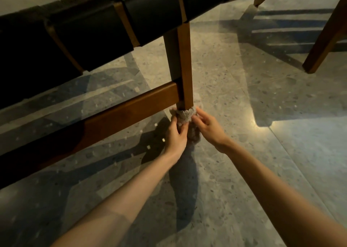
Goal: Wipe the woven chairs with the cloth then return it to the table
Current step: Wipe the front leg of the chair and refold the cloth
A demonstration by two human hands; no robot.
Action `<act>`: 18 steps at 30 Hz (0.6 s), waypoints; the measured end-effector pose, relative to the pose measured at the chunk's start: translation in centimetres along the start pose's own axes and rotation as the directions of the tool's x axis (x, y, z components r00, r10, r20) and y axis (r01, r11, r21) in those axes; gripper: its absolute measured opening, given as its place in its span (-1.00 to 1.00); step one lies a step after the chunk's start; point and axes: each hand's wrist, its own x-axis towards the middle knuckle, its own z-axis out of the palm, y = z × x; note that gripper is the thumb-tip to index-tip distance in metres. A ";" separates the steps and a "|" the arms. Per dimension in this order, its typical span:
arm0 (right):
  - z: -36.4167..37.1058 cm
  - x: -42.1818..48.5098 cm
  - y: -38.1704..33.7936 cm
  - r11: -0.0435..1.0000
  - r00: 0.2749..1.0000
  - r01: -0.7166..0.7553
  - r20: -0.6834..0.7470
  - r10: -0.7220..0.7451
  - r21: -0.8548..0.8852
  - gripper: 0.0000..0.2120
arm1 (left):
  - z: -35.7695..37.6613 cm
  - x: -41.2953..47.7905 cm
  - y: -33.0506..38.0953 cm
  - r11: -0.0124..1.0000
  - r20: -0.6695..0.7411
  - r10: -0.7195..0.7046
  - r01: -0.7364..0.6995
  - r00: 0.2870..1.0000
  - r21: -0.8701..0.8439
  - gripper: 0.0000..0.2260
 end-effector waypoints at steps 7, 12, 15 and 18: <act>-0.2 1.2 -4.0 0.990 0.987 0.138 -0.084 -0.136 0.017 -0.55 | -0.2 0.4 4.1 0.957 -0.120 -0.023 -0.013 0.992 -0.289 -0.58; 0.3 0.8 -2.5 0.991 0.989 0.131 -0.071 -0.130 0.013 -0.61 | -0.5 0.3 2.9 0.984 -0.079 -0.047 0.032 0.996 -0.177 -0.62; 0.2 0.7 -0.9 0.998 0.996 0.070 -0.063 -0.070 -0.002 -0.63 | -0.6 0.3 1.4 0.996 -0.025 -0.052 0.050 0.998 -0.069 -0.62; 0.4 0.2 0.9 1.000 0.999 -0.024 -0.028 0.024 0.008 -0.65 | -0.5 0.1 -0.1 0.990 0.048 -0.143 0.142 0.989 0.028 -0.63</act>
